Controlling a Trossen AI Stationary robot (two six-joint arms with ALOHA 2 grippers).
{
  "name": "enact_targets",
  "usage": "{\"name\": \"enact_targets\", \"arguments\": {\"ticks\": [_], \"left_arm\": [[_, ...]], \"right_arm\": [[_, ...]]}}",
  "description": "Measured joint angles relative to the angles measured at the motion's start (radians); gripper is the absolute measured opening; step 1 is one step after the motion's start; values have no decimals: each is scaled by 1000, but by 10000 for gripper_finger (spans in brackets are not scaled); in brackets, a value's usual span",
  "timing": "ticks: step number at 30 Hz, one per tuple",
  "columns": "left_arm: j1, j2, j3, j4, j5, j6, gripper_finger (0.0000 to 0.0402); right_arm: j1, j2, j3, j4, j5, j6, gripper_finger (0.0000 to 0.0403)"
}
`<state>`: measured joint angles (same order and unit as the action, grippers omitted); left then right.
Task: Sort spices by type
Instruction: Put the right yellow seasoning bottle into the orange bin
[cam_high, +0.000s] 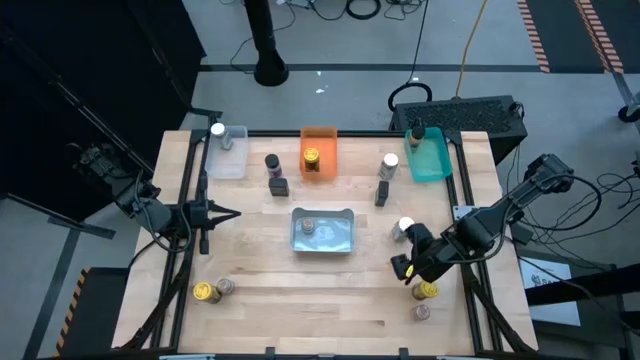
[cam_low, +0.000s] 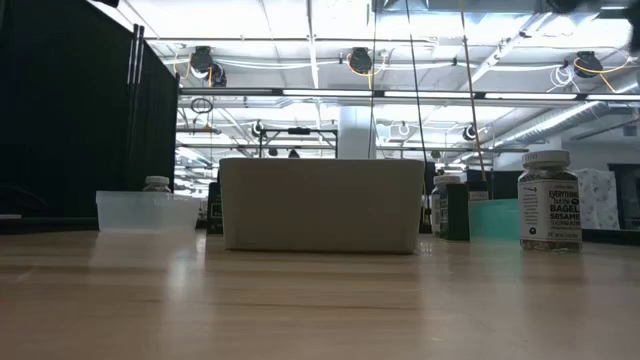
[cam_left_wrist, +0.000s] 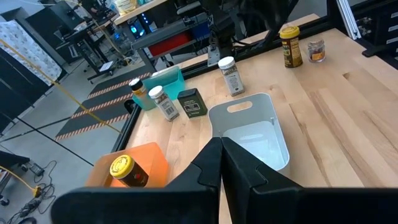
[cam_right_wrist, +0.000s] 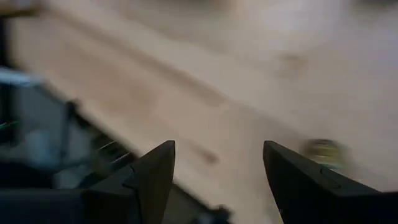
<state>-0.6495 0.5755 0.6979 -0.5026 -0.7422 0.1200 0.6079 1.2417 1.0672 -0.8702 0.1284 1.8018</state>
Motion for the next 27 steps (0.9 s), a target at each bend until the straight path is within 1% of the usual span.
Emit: {"name": "enact_targets", "arguments": {"ticks": [3, 7, 13, 18, 20, 23, 27], "left_arm": [[0, 0, 0, 0, 0, 0, 15], [0, 0, 0, 3, 0, 18, 15], [0, 0, 0, 31, 0, 57, 15], [0, 0, 0, 55, -1, 80, 15], [0, 0, 0, 56, -1, 95, 15], [0, 0, 0, 58, -1, 119, 15], [0, 0, 0, 65, -1, 124, 15]], "right_arm": [[0, 12, 2, 148, 1, -35, 226], [0, 34, 2, 199, 1, -22, 226], [-23, 50, 1, 118, 4, -10, 226], [-87, 50, 2, 57, -3, 15, 226], [-119, 50, 27, 3, -2, 6, 226], [-175, 49, 85, -81, 23, -52, 226], [-231, 49, 170, -239, 57, -114, 226]]}}
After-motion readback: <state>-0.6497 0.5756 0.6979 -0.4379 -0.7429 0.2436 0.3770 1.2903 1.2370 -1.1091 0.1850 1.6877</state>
